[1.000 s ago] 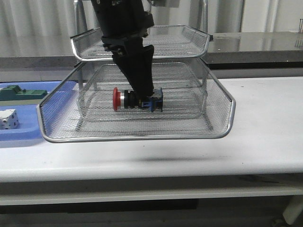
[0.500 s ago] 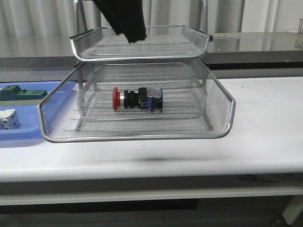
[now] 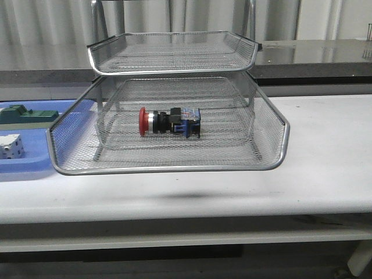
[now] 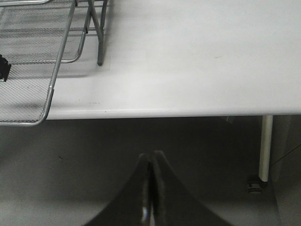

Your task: Place button on rack with both arms

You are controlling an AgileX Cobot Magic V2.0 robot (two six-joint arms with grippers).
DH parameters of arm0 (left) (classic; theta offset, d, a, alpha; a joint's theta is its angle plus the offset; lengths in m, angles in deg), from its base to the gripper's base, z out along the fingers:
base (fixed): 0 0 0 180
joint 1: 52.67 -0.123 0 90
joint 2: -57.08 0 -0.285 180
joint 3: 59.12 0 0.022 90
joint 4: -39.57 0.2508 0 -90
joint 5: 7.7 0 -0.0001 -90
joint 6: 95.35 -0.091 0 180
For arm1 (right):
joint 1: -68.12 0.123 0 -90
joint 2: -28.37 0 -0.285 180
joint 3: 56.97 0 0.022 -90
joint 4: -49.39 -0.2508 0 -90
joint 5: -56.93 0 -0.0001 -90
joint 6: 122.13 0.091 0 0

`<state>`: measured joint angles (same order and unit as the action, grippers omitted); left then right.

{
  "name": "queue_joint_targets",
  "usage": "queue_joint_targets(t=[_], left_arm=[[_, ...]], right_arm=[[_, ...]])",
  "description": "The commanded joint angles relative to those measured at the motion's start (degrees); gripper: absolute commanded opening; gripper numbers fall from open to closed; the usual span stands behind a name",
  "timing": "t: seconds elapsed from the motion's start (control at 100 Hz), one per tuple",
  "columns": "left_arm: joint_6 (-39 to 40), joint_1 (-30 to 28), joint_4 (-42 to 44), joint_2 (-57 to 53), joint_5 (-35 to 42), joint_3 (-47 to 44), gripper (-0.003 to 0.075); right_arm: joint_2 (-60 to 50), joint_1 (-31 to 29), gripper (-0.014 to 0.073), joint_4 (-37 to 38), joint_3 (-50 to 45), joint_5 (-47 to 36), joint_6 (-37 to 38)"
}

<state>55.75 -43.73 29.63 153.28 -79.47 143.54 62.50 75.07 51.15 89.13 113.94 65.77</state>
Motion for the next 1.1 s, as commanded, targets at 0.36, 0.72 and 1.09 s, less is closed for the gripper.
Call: queue_joint_targets(t=[0.36,0.72,1.09], left_arm=[[0.83,-9.00,-5.11,-25.93,28.45,-30.59,0.0407],[0.87,-9.00,-9.36,-46.70,51.40,-59.24,0.0407],[0.87,-9.00,-14.89,-66.61,63.05,-77.73,0.0407]], right_arm=[[0.35,-0.33,-0.0069,0.73,1.80,-3.56,-0.31],[0.35,-0.33,-0.0069,0.73,1.80,-3.56,-0.31],[0.35,-0.33,-0.0069,0.73,1.80,-3.56,-0.31]])
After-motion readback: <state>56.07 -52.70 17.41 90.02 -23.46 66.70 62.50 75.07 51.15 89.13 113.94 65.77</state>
